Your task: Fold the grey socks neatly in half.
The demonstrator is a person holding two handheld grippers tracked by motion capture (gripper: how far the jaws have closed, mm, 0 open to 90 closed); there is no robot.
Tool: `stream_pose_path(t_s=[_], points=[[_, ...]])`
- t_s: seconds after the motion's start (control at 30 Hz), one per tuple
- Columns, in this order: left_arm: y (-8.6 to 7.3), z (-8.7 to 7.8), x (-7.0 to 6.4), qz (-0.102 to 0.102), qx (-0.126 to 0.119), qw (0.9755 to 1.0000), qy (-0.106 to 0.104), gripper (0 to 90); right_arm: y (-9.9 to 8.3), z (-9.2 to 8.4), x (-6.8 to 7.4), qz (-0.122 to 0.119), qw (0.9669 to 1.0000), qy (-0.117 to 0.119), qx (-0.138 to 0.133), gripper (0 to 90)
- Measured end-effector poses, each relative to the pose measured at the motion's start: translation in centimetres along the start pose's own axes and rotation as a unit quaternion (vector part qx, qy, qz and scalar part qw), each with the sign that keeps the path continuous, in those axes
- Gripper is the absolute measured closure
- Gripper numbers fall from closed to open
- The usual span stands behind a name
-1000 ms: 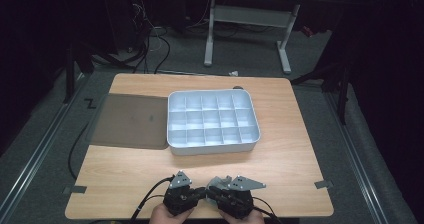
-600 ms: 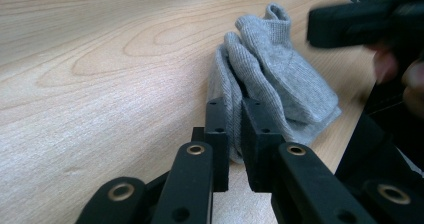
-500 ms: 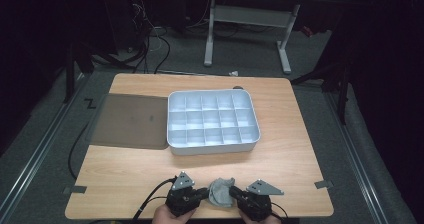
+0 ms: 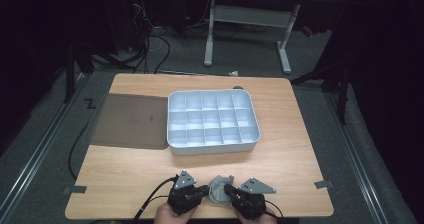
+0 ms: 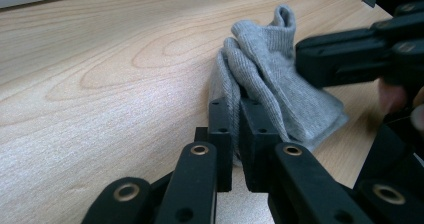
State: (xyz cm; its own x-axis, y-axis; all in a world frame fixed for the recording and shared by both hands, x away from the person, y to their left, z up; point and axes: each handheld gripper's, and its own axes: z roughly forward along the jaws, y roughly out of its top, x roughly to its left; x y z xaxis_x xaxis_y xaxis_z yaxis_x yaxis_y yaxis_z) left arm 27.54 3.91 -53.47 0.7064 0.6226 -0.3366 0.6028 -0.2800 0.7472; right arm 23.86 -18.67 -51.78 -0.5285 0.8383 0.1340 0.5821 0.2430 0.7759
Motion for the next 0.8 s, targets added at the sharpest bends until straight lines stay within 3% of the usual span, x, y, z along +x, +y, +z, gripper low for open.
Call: stream_pose_path(t_s=[0.2, 0.3, 0.5, 0.57, 0.63, 0.67, 0.7, 0.8], points=[[0.2, 0.2, 0.1, -0.001, 0.001, 1.0000, 0.005, 85.0, 0.0, 0.7, -0.1, 0.002, 1.0000, 0.003, 0.003, 84.2], [1.1, 0.8, 0.3, 0.001, 0.008, 0.9999, 0.013, 84.0, 1.2, 2.2, -0.8, -0.006, 0.9998, -0.008, 0.017, 83.6], [1.1, 0.4, 1.2, -0.006, -0.001, 0.9998, 0.018, 72.8, 1.7, 2.9, -1.2, -0.015, 0.9995, -0.013, 0.024, 83.6], [1.1, -0.5, 1.4, -0.008, -0.015, 0.9997, 0.020, 72.9, 1.6, 2.9, -1.1, -0.022, 0.9994, -0.015, 0.024, 83.6], [1.7, -1.5, 0.9, 0.004, -0.041, 0.9988, 0.025, 73.9, 1.5, 2.9, -1.0, -0.025, 0.9993, -0.017, 0.022, 83.6], [1.7, -1.5, 0.9, 0.004, -0.041, 0.9988, 0.025, 74.6, 1.5, 2.9, -1.0, -0.025, 0.9993, -0.017, 0.022, 83.6], [2.3, -1.8, 0.4, 0.016, -0.060, 0.9977, 0.027, 76.2, 1.4, 3.0, -0.9, -0.028, 0.9992, -0.017, 0.022, 83.7], [3.0, -1.3, -0.2, 0.021, -0.063, 0.9976, 0.019, 77.0, 1.4, 2.9, -0.9, -0.029, 0.9992, -0.017, 0.022, 83.7]])
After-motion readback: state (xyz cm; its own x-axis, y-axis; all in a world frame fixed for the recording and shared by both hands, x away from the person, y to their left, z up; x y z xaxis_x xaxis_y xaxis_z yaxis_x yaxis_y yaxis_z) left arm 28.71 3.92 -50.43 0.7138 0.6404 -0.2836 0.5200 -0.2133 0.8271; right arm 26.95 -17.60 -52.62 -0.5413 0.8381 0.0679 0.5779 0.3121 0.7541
